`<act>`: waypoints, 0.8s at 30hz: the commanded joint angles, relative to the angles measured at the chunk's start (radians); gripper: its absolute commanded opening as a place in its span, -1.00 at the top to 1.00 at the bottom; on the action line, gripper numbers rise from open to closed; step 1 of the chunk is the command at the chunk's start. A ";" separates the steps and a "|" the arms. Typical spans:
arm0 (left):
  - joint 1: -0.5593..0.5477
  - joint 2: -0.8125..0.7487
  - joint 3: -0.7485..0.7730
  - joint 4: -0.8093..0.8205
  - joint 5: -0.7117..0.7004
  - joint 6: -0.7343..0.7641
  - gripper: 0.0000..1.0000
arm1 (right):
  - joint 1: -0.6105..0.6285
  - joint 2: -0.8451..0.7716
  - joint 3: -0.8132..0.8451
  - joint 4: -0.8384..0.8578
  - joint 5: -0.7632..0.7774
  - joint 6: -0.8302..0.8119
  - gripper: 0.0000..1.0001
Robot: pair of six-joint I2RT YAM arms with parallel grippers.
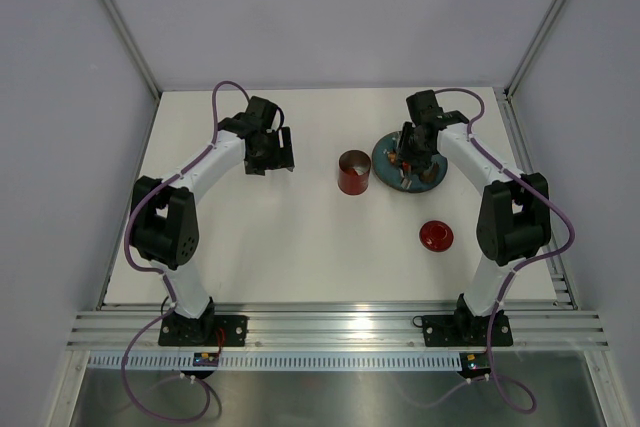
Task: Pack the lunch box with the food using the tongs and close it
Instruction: Pick up the fake food from the plate.
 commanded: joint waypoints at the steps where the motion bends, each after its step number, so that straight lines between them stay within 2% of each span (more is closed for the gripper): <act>1: 0.001 -0.025 -0.002 0.025 -0.005 0.006 -0.54 | -0.006 -0.050 0.021 0.002 -0.009 -0.019 0.16; 6: 0.001 -0.026 -0.002 0.023 -0.006 0.006 -0.54 | -0.006 -0.080 0.029 -0.003 0.011 -0.025 0.61; 7: 0.000 -0.028 -0.002 0.022 -0.006 0.006 -0.54 | -0.006 -0.088 0.032 -0.006 0.014 -0.027 0.63; 13: 0.000 -0.026 -0.003 0.025 -0.002 0.004 -0.54 | -0.004 -0.171 0.050 -0.024 0.022 -0.045 0.74; 24: 0.001 -0.029 -0.005 0.031 0.001 -0.002 -0.54 | -0.006 -0.269 0.074 -0.100 0.003 -0.056 0.76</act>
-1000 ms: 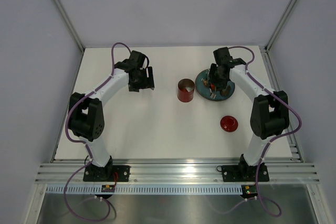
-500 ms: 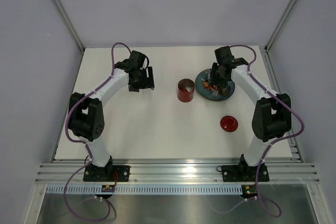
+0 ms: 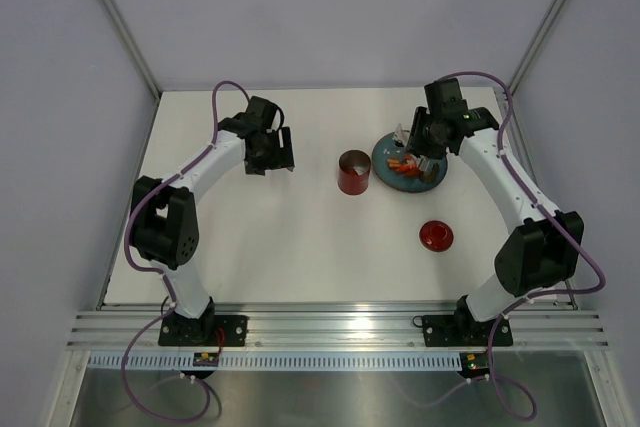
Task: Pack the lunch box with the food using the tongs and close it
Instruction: Pick up the fake food from the plate, then place the fake food in the packing box.
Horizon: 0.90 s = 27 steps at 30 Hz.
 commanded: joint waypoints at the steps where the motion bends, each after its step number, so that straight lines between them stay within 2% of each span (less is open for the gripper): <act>1: -0.001 -0.029 -0.006 0.031 0.001 -0.001 -0.54 | -0.004 -0.065 0.037 -0.021 -0.008 -0.020 0.77; 7: -0.001 -0.034 -0.005 0.029 0.001 -0.003 -0.54 | 0.024 -0.117 0.035 -0.037 -0.057 -0.013 0.77; 18: -0.001 -0.034 0.000 0.026 0.001 -0.006 -0.54 | 0.245 -0.132 0.057 -0.071 -0.005 0.026 0.77; 27: 0.001 -0.036 -0.003 0.026 0.001 -0.006 -0.54 | 0.285 -0.089 0.046 -0.057 -0.019 0.030 0.74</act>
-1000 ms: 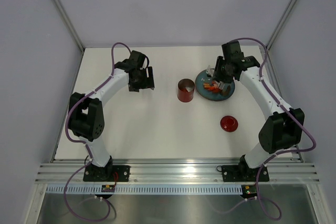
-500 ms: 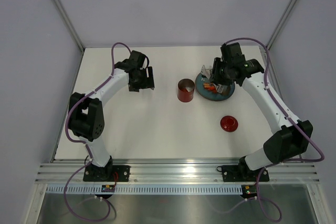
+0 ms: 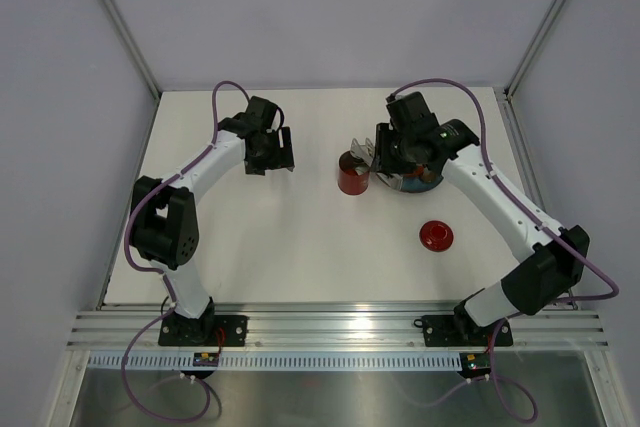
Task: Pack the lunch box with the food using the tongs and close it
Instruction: Place the fake food in the packing box.
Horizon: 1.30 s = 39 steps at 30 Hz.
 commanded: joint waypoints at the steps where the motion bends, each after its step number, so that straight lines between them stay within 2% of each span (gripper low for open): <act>1: 0.000 -0.036 -0.003 0.026 0.001 -0.005 -0.54 | 0.021 0.014 0.033 0.029 0.003 0.012 0.73; 5: 0.000 -0.033 -0.002 0.026 0.001 -0.004 -0.54 | 0.023 0.023 0.027 0.033 0.003 0.012 0.63; 9: 0.001 -0.031 0.000 0.028 0.001 -0.004 -0.54 | 0.027 0.031 0.025 0.033 -0.003 0.012 0.24; 10: 0.000 -0.031 0.000 0.028 0.001 -0.004 -0.54 | 0.026 0.032 0.027 0.033 -0.003 0.012 0.21; 22: 0.001 -0.029 -0.002 0.028 0.001 -0.004 -0.54 | 0.029 0.038 0.033 0.033 0.003 0.012 0.05; 39: 0.000 -0.033 -0.006 0.028 0.001 -0.005 -0.54 | 0.035 0.046 0.039 0.036 0.003 0.013 0.03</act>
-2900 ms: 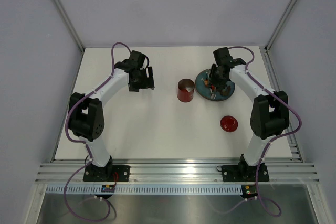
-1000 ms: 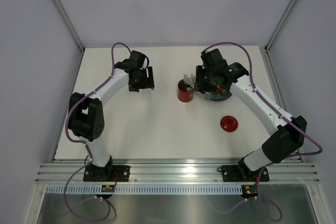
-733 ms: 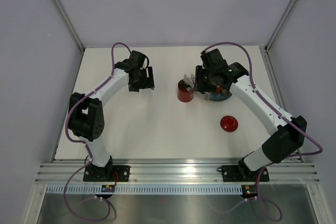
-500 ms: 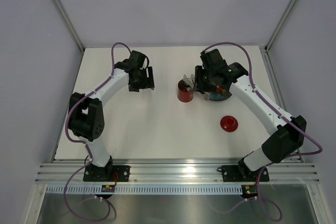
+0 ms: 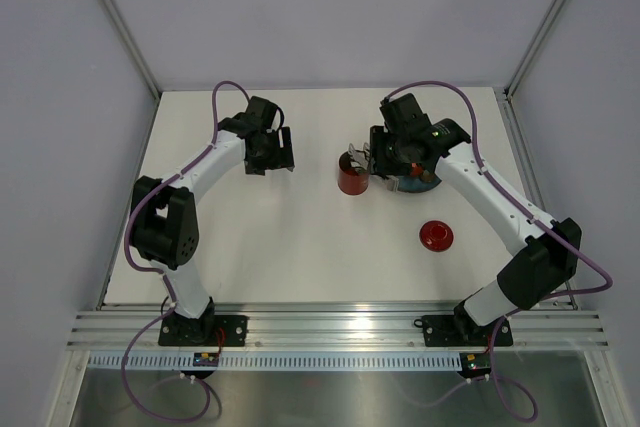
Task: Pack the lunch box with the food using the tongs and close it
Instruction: Place the fake food in the packing box.
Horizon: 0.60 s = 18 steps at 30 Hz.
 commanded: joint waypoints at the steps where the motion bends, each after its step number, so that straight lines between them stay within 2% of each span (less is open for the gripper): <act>1: 0.000 -0.033 -0.006 0.027 0.001 -0.004 -0.54 | 0.014 0.002 0.040 0.035 0.004 0.010 0.00; 7: 0.000 -0.031 -0.006 0.029 0.001 -0.004 -0.54 | 0.017 0.005 0.047 0.032 0.006 0.008 -0.03; 10: 0.000 -0.031 -0.006 0.027 0.001 -0.004 -0.54 | 0.019 0.000 0.048 0.033 0.006 0.008 0.03; 15: 0.001 -0.031 -0.006 0.029 0.001 -0.002 -0.54 | 0.019 -0.018 0.059 0.035 0.023 0.008 0.27; 16: 0.001 -0.032 -0.008 0.027 0.001 -0.004 -0.54 | 0.019 -0.018 0.068 0.030 0.027 0.008 0.39; 18: 0.000 -0.031 -0.008 0.027 0.001 -0.004 -0.54 | 0.019 -0.026 0.074 0.027 0.030 0.007 0.51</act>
